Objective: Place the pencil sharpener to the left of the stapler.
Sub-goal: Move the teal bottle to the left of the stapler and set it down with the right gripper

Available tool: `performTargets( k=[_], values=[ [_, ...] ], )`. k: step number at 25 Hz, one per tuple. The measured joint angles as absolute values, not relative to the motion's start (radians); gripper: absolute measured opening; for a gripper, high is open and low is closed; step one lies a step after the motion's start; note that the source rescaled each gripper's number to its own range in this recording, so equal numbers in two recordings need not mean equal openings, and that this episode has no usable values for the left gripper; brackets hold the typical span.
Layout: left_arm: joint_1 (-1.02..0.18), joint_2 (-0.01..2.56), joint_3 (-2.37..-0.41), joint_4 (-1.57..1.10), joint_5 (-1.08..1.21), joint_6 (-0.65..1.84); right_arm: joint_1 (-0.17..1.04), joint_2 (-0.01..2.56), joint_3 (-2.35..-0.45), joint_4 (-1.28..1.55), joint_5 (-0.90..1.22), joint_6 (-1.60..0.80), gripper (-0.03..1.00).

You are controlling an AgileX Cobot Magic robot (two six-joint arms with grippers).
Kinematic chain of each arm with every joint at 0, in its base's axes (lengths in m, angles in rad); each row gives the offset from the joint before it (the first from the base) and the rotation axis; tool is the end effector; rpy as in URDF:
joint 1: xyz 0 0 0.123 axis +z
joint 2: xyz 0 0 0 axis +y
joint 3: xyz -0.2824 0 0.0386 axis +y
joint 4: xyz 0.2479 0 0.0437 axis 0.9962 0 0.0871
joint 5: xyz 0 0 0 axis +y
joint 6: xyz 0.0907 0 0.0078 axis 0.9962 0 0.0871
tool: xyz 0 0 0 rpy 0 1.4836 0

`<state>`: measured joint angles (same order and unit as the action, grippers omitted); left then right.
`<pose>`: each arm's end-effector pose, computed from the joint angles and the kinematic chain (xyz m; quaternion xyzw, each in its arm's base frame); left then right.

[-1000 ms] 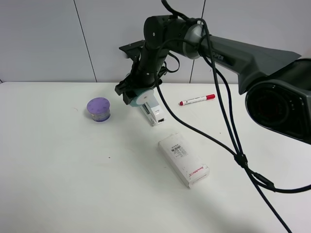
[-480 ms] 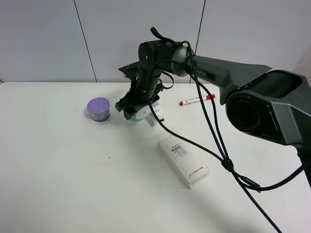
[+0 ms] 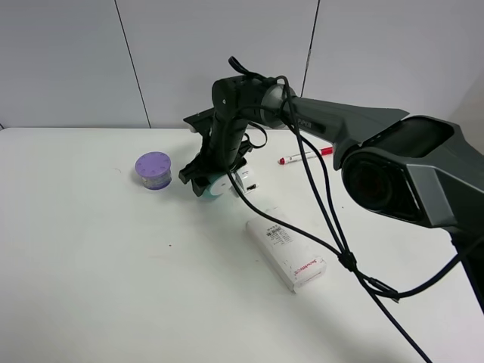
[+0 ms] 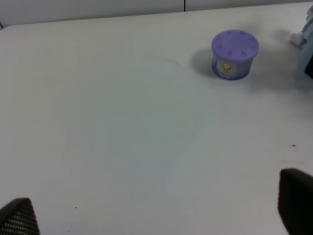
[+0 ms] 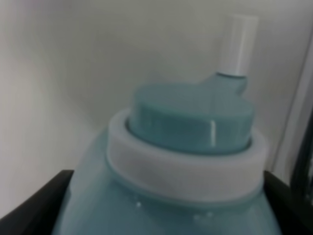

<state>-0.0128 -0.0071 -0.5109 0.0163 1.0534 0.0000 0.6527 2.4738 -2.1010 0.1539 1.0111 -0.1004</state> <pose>-0.0069 0.0014 0.2808 0.0051 0.8465 0.0047 0.5323 0.4037 0.3235 0.1312 -0.3339 0.9301 0.1046 0.1119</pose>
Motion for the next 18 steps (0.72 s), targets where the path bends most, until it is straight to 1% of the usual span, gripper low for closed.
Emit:
performTargets(
  k=[9,18],
  values=[
    [-0.013,-0.007,-0.511,0.016,1.053,0.000,0.661,2.496,-2.145,0.154,1.042,-0.093,0.00],
    [-0.013,-0.007,-0.511,0.016,1.053,0.000,0.661,2.505,-2.146,0.148,1.055,-0.093,0.00]
  ],
)
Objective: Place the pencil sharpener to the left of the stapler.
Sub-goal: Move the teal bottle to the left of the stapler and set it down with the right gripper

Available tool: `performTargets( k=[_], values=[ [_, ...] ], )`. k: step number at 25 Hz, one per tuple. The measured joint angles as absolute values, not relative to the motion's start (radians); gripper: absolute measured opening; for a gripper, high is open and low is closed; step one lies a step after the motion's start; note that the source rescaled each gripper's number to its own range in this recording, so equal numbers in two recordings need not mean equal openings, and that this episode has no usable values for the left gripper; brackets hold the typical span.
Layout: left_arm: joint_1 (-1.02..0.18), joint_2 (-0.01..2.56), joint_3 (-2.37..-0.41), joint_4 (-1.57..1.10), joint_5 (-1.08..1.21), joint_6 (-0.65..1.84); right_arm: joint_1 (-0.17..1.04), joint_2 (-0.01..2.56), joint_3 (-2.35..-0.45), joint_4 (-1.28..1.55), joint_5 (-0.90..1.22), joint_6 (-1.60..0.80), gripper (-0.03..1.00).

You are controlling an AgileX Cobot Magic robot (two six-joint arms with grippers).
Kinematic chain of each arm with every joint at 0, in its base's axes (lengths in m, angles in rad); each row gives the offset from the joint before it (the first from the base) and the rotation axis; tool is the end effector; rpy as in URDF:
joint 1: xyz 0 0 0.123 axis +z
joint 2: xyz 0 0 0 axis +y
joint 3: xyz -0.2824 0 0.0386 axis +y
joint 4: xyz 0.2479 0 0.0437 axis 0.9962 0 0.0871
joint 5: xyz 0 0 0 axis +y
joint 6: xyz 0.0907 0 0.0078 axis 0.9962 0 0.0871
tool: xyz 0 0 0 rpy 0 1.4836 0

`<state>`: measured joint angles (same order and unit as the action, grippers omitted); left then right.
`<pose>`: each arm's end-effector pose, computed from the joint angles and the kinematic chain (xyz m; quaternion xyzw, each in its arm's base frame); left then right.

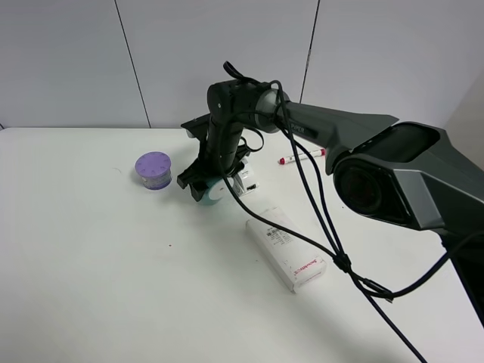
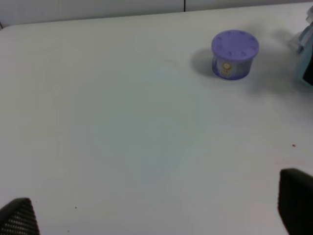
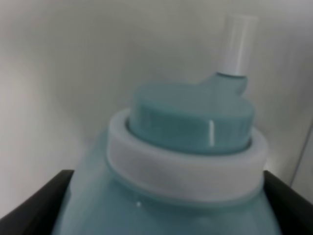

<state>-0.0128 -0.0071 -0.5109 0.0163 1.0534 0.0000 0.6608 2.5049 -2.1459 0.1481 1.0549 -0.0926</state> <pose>-0.0069 0.0014 0.2808 0.0051 0.8465 0.0047 0.5323 0.4030 0.3281 0.1261 -0.3377 0.9309 0.0996 0.0974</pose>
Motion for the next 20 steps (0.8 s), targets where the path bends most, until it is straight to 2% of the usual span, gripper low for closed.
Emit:
performTargets(
  k=[20],
  values=[
    [-0.013,-0.007,-0.511,0.016,1.053,0.000,0.665,2.518,-2.149,0.135,1.066,-0.081,0.00]
  ],
)
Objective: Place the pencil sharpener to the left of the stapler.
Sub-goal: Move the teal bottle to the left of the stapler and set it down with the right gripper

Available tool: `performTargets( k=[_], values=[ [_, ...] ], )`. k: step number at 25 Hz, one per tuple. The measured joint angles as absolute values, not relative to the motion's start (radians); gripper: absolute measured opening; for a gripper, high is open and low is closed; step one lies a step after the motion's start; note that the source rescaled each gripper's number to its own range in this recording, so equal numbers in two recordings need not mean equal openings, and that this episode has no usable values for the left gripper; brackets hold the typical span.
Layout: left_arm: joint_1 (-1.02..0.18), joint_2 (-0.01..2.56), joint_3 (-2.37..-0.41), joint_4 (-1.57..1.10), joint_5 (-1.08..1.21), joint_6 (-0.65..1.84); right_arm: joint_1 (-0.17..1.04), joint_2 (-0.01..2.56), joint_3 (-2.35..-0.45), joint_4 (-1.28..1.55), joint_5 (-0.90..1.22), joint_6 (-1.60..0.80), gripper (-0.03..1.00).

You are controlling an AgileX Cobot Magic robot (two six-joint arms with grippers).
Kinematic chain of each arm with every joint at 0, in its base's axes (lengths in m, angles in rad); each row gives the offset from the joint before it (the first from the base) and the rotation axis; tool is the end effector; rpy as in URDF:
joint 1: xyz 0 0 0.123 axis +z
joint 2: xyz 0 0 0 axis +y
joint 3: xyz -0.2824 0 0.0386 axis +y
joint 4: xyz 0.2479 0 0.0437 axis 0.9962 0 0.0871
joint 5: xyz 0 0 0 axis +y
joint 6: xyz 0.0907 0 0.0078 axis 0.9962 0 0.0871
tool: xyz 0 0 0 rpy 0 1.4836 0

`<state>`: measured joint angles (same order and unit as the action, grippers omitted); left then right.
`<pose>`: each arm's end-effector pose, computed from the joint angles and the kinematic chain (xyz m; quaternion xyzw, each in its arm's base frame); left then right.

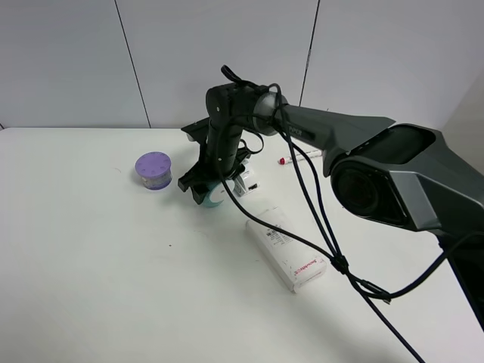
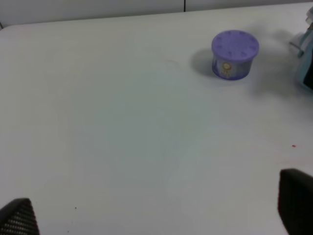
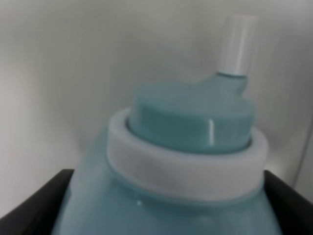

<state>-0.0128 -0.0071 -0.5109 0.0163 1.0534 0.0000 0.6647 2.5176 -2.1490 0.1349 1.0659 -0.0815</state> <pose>-0.0069 0.0014 0.2808 0.0051 0.8465 0.0047 0.5323 0.4019 0.3286 0.1200 -0.3374 0.9327 0.0916 0.0887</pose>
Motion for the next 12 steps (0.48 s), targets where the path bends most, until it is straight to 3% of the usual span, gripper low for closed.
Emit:
performTargets(
  k=[12],
  values=[
    [-0.013,-0.007,-0.511,0.016,1.053,0.000,0.668,2.518,-2.149,0.131,1.065,-0.081,0.00]
  ],
)
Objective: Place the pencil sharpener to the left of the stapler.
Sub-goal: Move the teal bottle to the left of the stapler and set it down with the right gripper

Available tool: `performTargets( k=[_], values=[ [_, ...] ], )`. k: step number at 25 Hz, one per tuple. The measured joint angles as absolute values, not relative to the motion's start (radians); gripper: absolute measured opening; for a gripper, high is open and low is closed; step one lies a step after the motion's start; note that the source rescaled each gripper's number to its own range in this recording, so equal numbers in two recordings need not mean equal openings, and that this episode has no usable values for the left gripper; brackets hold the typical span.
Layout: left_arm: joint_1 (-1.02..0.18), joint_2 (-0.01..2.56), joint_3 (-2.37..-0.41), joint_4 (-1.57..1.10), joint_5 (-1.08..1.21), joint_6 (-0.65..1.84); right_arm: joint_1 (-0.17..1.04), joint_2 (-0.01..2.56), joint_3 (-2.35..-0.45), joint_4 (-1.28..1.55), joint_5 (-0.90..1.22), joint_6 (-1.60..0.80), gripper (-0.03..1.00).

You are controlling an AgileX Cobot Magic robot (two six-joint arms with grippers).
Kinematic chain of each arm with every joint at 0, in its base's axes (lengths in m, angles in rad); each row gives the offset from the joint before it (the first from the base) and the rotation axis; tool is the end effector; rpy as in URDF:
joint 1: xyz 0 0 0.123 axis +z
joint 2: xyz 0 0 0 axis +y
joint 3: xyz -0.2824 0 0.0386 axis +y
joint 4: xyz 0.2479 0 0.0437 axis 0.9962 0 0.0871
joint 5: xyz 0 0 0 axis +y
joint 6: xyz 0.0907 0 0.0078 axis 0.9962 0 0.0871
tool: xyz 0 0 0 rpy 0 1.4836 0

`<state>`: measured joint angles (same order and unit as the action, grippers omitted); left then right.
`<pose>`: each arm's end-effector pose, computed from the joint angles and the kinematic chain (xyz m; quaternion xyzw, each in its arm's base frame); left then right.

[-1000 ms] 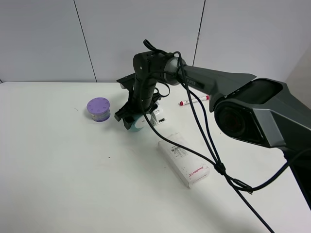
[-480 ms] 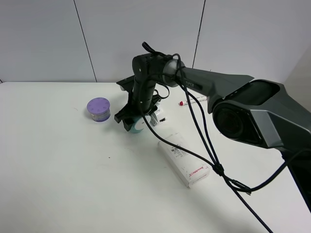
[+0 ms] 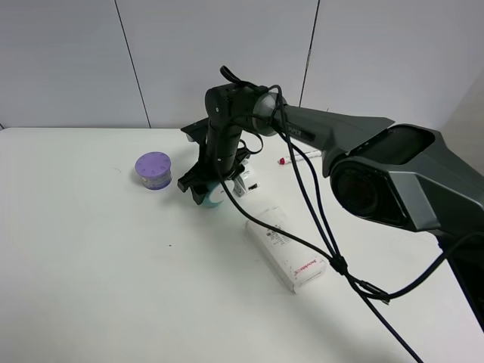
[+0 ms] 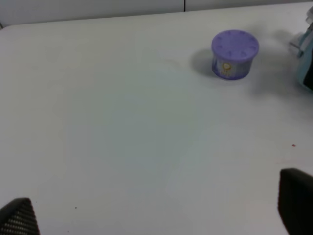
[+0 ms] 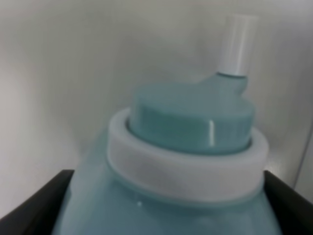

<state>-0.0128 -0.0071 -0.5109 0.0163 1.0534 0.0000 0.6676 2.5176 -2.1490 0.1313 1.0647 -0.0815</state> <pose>-0.0069 0.0014 0.2808 0.0051 0.8465 0.0047 0.5323 0.4012 0.3296 0.1200 -0.3393 0.9320 0.0903 0.0896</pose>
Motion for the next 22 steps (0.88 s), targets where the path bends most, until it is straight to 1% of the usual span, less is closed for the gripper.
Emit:
performTargets(
  k=[18,20,22],
  values=[
    [-0.013,-0.007,-0.511,0.016,1.053,0.000,0.668,2.519,-2.155,0.149,1.059,-0.081,0.00],
    [-0.013,-0.007,-0.511,0.016,1.053,0.000,0.669,2.519,-2.163,0.150,1.059,-0.081,0.04],
    [-0.013,-0.007,-0.511,0.016,1.053,0.000,0.670,2.518,-2.173,0.151,1.053,-0.083,0.16]
  ],
)
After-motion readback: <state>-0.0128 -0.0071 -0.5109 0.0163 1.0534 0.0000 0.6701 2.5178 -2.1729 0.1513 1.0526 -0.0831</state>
